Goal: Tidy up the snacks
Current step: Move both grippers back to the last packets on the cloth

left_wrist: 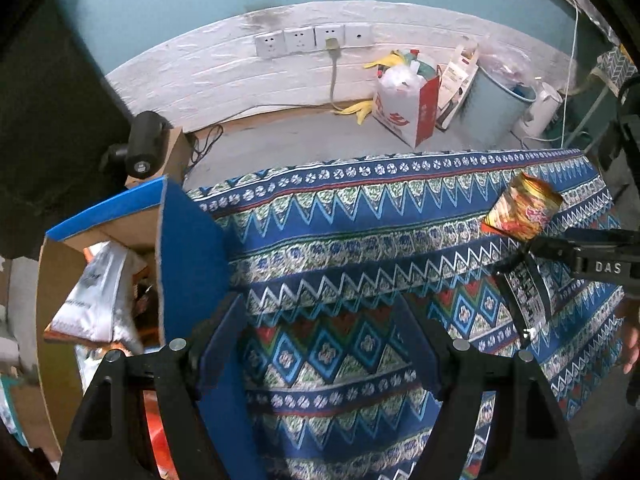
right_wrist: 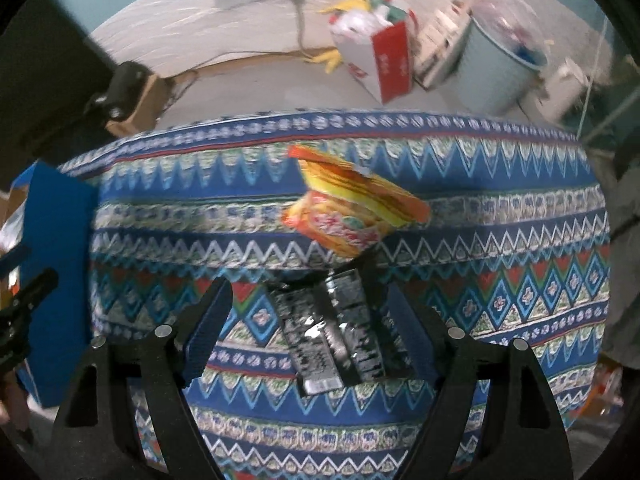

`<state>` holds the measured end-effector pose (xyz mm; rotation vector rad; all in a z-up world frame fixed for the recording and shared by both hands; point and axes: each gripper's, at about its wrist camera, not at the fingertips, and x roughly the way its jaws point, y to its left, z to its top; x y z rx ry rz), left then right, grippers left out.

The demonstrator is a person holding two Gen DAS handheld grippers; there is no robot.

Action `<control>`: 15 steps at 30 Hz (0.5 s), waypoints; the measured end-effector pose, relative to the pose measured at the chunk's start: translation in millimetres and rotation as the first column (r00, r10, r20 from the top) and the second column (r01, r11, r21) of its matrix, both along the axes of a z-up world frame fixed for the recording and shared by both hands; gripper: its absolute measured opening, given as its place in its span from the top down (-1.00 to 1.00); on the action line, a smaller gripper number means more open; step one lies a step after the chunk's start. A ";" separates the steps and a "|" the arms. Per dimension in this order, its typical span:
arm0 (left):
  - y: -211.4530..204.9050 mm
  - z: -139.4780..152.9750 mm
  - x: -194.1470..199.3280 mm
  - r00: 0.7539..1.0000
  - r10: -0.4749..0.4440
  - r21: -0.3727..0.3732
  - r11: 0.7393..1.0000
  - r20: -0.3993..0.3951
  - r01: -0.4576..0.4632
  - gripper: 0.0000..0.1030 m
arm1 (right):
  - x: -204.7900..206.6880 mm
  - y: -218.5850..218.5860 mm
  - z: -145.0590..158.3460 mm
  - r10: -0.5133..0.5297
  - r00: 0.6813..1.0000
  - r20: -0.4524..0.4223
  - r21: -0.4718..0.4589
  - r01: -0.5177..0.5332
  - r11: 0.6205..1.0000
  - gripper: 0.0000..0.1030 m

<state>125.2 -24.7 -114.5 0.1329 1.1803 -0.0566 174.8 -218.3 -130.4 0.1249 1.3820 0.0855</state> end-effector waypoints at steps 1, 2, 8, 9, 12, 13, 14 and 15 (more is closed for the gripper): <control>-2.0 -2.9 3.5 1.000 -0.002 0.004 1.000 -0.002 0.002 -0.52 | 2.9 -2.1 -3.6 -0.012 1.000 -0.004 0.005 0.012 1.000 -0.56; -3.2 -5.5 6.5 1.000 -0.005 0.005 1.000 -0.004 0.005 -0.52 | 6.2 -4.8 -7.7 -0.027 1.000 -0.006 0.008 0.027 1.000 -0.56; -4.5 -19.9 23.3 0.999 0.011 -0.010 1.000 -0.033 -0.012 -0.52 | 26.2 -16.7 -32.5 -0.080 0.996 -0.028 0.015 0.081 0.997 -0.56; -4.7 -21.9 24.7 0.999 0.013 -0.011 1.000 -0.037 -0.013 -0.52 | 29.1 -17.3 -34.8 -0.085 0.996 -0.030 0.023 0.085 0.996 -0.56; -6.0 -28.3 27.0 0.999 0.011 -0.009 1.000 -0.050 -0.012 -0.52 | 35.7 -16.1 -37.8 -0.084 0.996 -0.027 0.032 0.085 0.996 -0.56; -6.6 -30.1 27.3 0.998 0.010 -0.008 1.000 -0.055 -0.011 -0.52 | 38.2 -15.2 -39.0 -0.082 0.996 -0.024 0.034 0.083 0.996 -0.56; -7.0 -31.9 27.3 0.998 0.009 -0.007 1.000 -0.060 -0.010 -0.52 | 40.4 -14.3 -40.4 -0.081 0.996 -0.023 0.036 0.082 0.996 -0.56; -7.2 -33.2 27.0 0.998 0.008 -0.007 1.000 -0.063 -0.008 -0.52 | 41.6 -14.1 -41.3 -0.081 0.996 -0.023 0.037 0.082 0.996 -0.56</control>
